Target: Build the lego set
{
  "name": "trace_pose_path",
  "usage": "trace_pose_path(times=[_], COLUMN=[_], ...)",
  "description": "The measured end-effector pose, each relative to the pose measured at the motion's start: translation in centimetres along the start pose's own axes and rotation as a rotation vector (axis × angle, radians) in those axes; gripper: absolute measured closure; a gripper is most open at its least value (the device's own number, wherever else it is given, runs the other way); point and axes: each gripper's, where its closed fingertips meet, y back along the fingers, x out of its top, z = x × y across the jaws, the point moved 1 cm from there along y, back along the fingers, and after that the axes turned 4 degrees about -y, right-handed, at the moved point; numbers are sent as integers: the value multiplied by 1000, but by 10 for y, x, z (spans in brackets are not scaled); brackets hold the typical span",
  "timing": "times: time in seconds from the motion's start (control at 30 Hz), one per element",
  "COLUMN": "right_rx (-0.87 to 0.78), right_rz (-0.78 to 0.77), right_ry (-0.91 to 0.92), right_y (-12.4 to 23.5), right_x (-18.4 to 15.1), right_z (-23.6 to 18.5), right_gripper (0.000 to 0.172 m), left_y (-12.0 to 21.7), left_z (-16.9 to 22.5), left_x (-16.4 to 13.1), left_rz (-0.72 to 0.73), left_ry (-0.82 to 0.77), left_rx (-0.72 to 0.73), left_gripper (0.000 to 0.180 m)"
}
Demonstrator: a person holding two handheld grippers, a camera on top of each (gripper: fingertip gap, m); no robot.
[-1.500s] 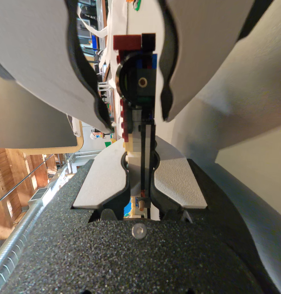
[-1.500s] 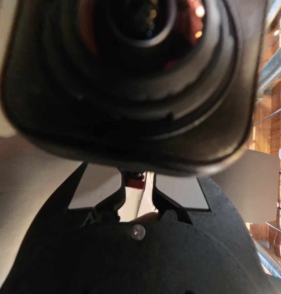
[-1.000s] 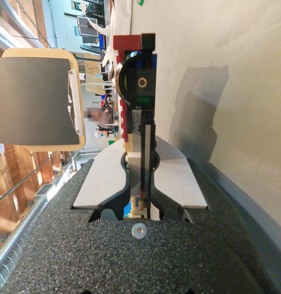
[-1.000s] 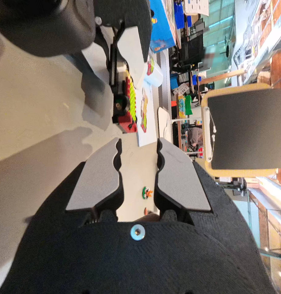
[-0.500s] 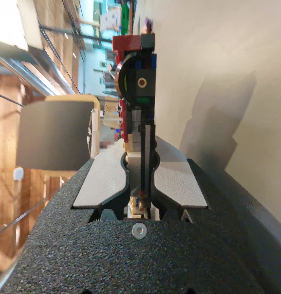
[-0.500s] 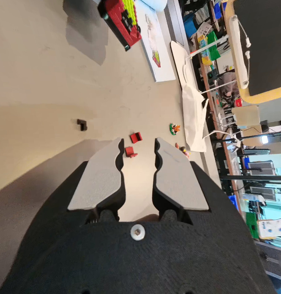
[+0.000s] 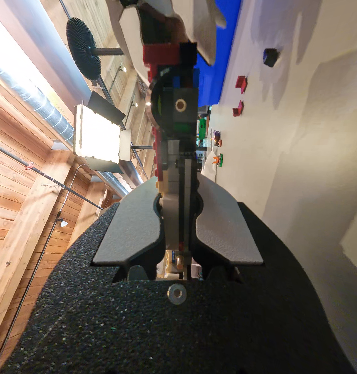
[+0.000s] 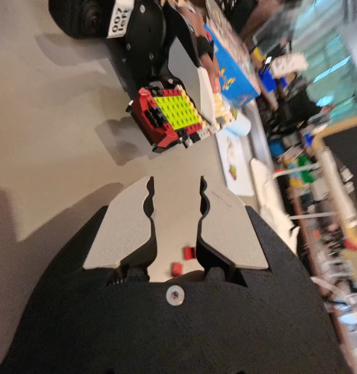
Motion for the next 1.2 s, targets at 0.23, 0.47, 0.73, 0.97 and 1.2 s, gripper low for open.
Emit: trace_pose_path(times=[0.23,0.47,0.73,0.97,1.2], right_rx=[-98,-46,-19,-44,-42], right_rz=[191,311,384,370,340], right_ry=[335,367,322,269,241], right_y=[-27,-39,-42,-44,-48], right_x=[23,41,63,65,58], right_z=[13,13,11,18,22], right_gripper=[125,131,144,144,144], left_y=[3,2,2,4,15], left_z=[-7,-3,-9,-13,-24], left_x=[2,11,15,11,10], left_rz=[56,142,203,198,200], left_ry=[120,302,519,614,732], left_rx=[29,-61,-131,-157,-204], left_gripper=[156,156,155,137,139])
